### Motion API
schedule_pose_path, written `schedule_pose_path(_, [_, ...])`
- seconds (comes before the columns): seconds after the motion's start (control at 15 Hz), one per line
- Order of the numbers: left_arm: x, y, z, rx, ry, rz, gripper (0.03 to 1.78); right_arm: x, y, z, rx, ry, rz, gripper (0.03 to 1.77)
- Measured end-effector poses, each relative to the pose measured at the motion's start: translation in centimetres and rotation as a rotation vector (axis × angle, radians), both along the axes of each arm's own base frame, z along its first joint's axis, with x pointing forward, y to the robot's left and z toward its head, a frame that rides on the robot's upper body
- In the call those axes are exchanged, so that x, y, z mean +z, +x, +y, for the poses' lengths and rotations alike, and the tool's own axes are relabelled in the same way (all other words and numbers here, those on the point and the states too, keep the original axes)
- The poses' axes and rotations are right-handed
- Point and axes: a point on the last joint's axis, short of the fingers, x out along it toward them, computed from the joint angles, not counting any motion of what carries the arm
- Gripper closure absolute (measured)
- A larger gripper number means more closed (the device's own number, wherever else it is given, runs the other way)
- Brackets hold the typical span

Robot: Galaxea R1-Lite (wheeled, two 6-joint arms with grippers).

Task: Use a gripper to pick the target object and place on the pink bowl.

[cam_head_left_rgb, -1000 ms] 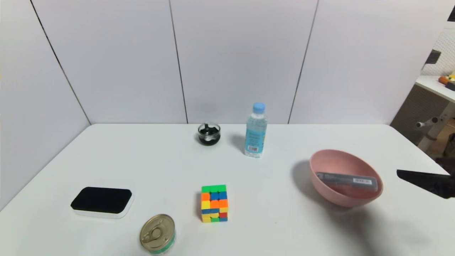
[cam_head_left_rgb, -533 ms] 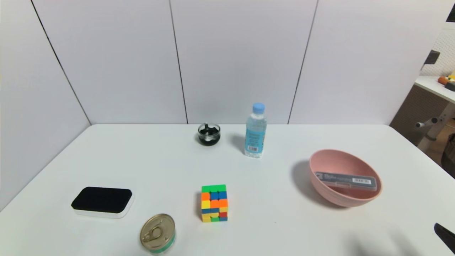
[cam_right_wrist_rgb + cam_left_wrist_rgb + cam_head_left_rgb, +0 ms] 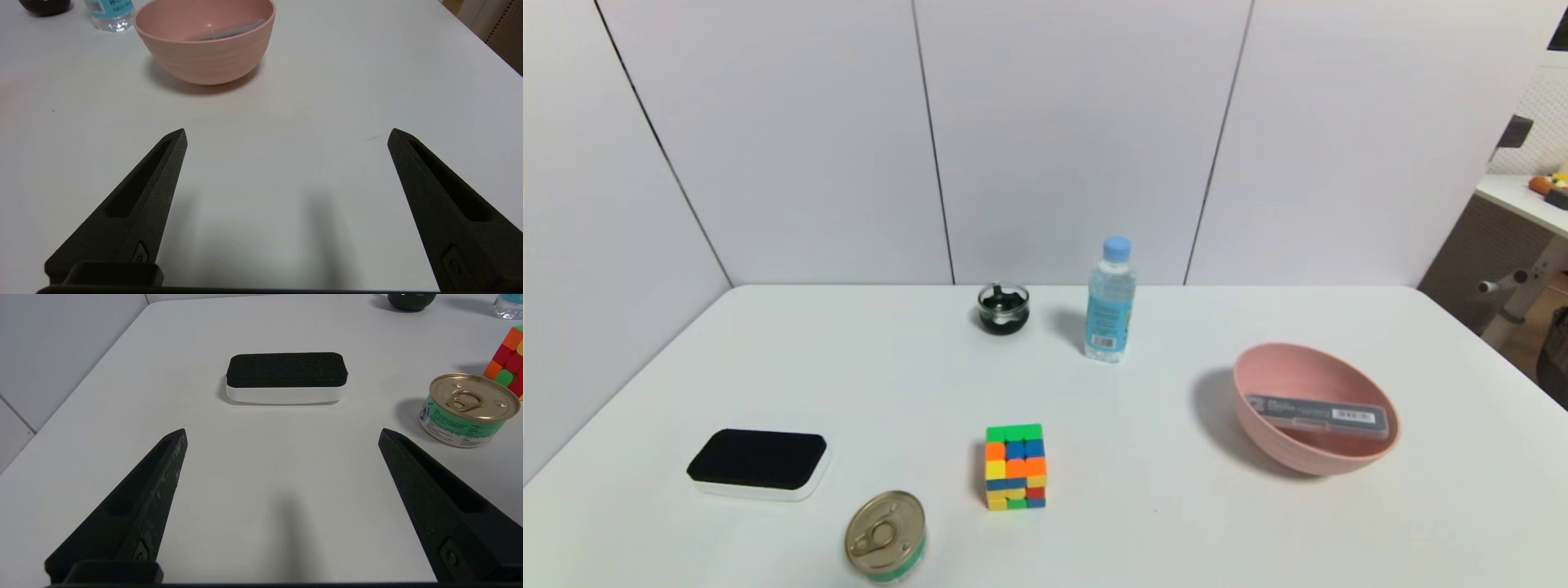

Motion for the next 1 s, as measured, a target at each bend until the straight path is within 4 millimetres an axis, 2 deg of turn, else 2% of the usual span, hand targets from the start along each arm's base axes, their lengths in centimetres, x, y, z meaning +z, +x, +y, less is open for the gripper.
schedule_pose_path(1.0, [0.00,0.00,0.00,0.000,0.000,0.000,0.12,-0.24,-0.47,0.00,-0.007,0.032,-0.058,0.11])
